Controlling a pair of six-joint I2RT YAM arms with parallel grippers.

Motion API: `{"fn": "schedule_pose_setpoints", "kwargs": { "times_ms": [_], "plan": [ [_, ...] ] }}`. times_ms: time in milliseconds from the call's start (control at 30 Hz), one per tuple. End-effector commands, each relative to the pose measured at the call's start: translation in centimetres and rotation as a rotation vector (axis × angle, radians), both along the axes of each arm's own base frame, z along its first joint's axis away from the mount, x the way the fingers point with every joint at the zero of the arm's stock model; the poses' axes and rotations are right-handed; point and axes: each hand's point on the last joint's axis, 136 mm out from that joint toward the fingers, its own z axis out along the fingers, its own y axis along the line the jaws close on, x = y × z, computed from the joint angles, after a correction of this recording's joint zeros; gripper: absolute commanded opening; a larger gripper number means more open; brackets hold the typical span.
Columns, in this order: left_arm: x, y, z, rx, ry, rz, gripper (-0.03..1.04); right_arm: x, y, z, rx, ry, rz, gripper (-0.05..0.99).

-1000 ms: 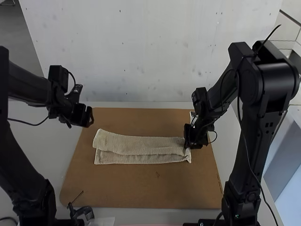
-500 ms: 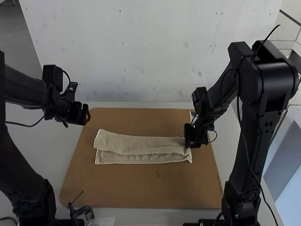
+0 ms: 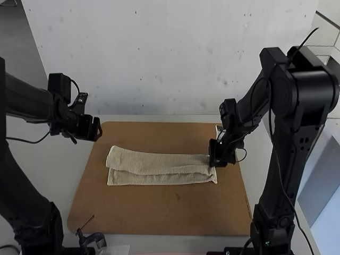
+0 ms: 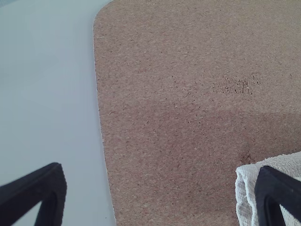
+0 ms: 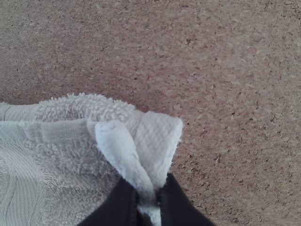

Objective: Fold the towel.

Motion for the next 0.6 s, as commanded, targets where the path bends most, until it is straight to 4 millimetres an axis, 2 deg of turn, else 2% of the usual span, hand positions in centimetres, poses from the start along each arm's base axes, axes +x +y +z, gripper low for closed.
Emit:
{"fn": "schedule_pose_setpoints", "kwargs": {
  "times_ms": [0, 167, 400, 567],
  "plan": [
    [0.0, -0.3, 0.2, -0.013, -0.014, -0.006, 0.88, 0.5, -3.6, 0.0, -0.082, -0.029, -0.057, 0.03],
    [-0.1, -0.4, 0.0, -0.014, -0.011, -0.009, 0.88, 0.6, -5.5, 0.9, -0.09, -0.056, -0.087, 0.02],
    [-0.2, -0.5, 0.0, -0.014, -0.011, -0.009, 0.89, 0.2, -8.0, 1.0, -0.107, -0.065, -0.115, 0.03],
    [-0.3, -0.5, 0.0, -0.014, -0.012, -0.011, 0.88, 0.1, -10.6, 1.2, -0.127, -0.073, -0.146, 0.03]
  ]
}}
